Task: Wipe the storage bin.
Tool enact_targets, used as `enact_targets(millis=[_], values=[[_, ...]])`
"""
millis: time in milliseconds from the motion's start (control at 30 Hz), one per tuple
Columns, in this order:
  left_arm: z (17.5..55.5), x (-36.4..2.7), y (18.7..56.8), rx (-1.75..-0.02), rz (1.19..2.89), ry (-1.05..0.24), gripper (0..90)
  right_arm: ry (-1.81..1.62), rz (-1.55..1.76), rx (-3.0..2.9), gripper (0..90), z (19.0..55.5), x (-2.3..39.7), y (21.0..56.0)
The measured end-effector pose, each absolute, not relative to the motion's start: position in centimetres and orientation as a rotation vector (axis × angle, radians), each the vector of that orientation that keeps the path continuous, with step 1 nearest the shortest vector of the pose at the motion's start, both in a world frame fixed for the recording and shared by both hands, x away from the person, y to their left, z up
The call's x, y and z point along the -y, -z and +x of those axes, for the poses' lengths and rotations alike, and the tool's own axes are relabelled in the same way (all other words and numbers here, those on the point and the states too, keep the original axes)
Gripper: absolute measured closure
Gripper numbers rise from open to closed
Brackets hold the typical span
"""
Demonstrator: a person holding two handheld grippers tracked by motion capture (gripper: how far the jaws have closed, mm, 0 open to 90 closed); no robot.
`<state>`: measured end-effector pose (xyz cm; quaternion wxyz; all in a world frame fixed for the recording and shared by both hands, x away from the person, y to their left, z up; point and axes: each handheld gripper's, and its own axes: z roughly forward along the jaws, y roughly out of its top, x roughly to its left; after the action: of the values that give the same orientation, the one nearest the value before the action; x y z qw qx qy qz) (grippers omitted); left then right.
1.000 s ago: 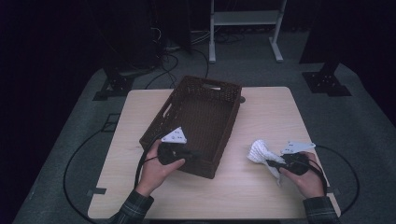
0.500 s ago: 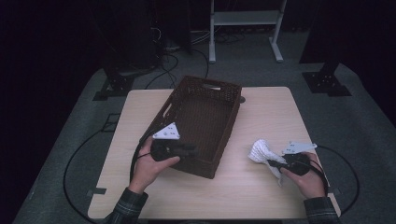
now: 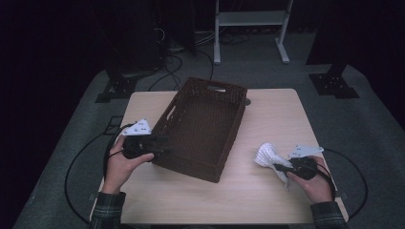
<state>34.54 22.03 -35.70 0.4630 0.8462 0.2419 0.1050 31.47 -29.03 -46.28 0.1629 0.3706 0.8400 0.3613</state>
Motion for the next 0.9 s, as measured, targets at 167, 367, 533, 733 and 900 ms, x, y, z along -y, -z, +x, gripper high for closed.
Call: enact_targets(millis=[167,367,533,733,900], values=[[34.8,-24.7,36.1,-0.654,2.076,-0.297,40.0,-1.026,1.062,-2.396,75.4,31.5,29.0,46.2],[35.2,-26.3,36.9,-0.693,2.076,-0.308,37.3,-1.023,1.053,-2.408,75.4,31.6,28.7,46.4],[35.5,-26.7,37.5,-0.701,2.092,-0.311,36.8,-1.025,1.054,-2.402,75.4,31.6,28.9,46.3],[36.0,-27.0,38.6,-0.717,2.107,-0.307,37.5,-1.022,1.057,-2.411,75.4,31.6,28.7,46.4],[36.1,-26.5,39.2,-0.683,2.15,-0.288,39.0,-1.02,1.054,-2.414,75.3,31.6,28.8,46.4]])
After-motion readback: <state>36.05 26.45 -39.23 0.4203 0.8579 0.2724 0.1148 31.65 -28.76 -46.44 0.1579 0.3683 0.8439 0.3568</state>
